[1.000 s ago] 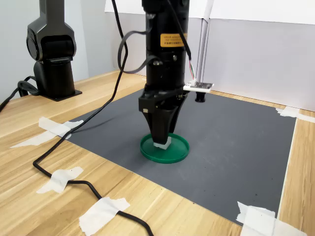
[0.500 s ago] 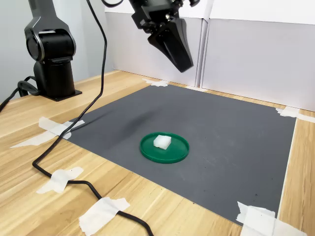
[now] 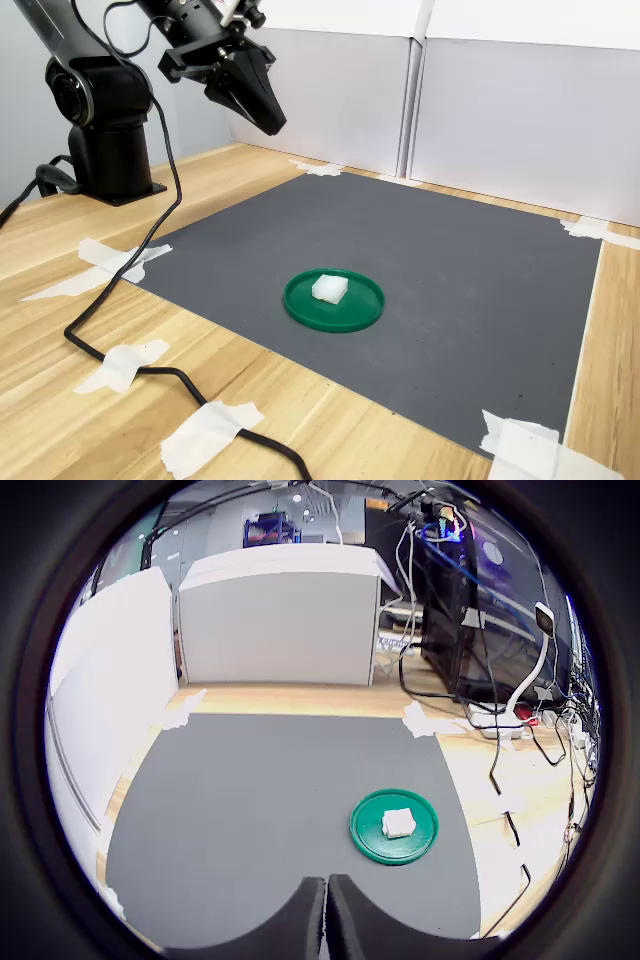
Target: Grasp a white terminal and put it on the green lid.
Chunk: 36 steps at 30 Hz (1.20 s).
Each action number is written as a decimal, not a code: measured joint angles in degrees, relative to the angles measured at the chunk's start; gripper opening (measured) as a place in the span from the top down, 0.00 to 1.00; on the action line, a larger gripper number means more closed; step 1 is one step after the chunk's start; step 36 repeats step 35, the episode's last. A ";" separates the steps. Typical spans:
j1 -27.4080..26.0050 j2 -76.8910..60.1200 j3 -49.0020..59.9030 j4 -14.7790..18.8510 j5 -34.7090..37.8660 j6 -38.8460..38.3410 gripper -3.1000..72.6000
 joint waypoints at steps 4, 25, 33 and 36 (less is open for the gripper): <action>0.00 -7.20 4.11 0.00 -0.56 0.67 0.98; 0.00 -26.97 9.65 -4.73 12.96 0.80 0.98; 0.00 -27.20 9.71 -4.73 14.38 0.80 0.98; 0.00 -27.20 9.71 -4.73 14.81 0.80 0.98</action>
